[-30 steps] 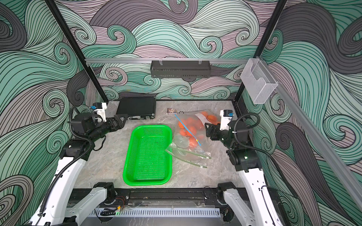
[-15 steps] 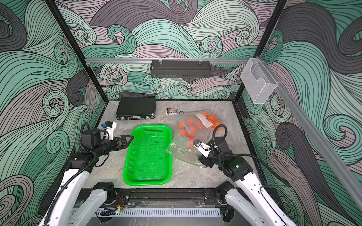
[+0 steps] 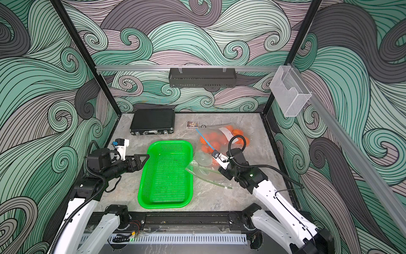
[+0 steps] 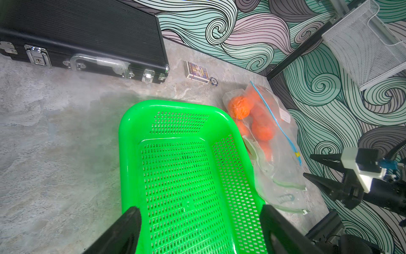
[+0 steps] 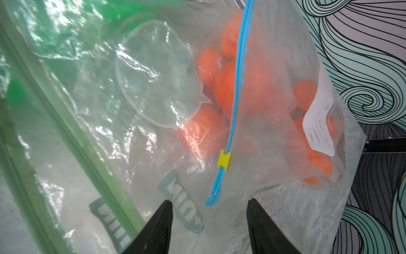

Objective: Open the zip-top bag and take out the orange
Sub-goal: Unzip the zipper on the zipper food storage bag.

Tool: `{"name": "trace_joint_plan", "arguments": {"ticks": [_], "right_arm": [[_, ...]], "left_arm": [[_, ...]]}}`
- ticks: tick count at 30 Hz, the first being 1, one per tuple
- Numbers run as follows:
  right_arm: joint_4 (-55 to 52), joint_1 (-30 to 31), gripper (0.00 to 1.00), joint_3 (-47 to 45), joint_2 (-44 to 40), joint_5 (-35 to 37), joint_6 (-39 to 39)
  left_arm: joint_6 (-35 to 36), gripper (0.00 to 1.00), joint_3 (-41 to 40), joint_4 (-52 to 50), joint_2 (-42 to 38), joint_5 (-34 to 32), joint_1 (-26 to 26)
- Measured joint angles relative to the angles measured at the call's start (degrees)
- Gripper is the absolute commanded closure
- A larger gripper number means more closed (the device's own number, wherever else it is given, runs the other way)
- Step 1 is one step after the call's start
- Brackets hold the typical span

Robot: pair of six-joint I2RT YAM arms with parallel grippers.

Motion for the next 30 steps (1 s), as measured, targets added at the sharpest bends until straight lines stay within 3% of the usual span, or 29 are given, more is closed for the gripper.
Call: {"name": "trace_joint_plan", "arguments": {"ticks": [8, 13, 16, 20, 21, 30], "right_arm": [[3.48, 0.00, 0.48, -1.49, 3.06, 1.88, 2.64], [3.96, 0.00, 0.55, -1.60, 5.79, 2.58, 4.02], [3.96, 0.00, 0.66, -1.57, 7.48, 4.37, 5.35], [3.26, -0.07, 0.97, -1.14, 6.67, 5.75, 6.93], [2.95, -0.09, 1.00, -0.79, 6.08, 5.73, 6.99], [-1.90, -2.29, 1.00, 5.05, -2.58, -1.49, 6.12]], "left_arm": [[0.02, 0.14, 0.00, -0.13, -0.22, -0.42, -0.74], [0.02, 0.14, -0.11, -0.17, -0.37, -1.01, -1.16], [0.02, 0.15, -0.44, -0.24, -0.70, -1.33, -1.60], [0.09, 0.14, -0.50, -0.26, -0.98, -1.88, -2.25], [0.20, 0.14, -0.50, -0.26, -1.03, -2.01, -2.27], [1.51, 0.15, 1.75, -0.33, 1.57, -2.58, -2.62]]}}
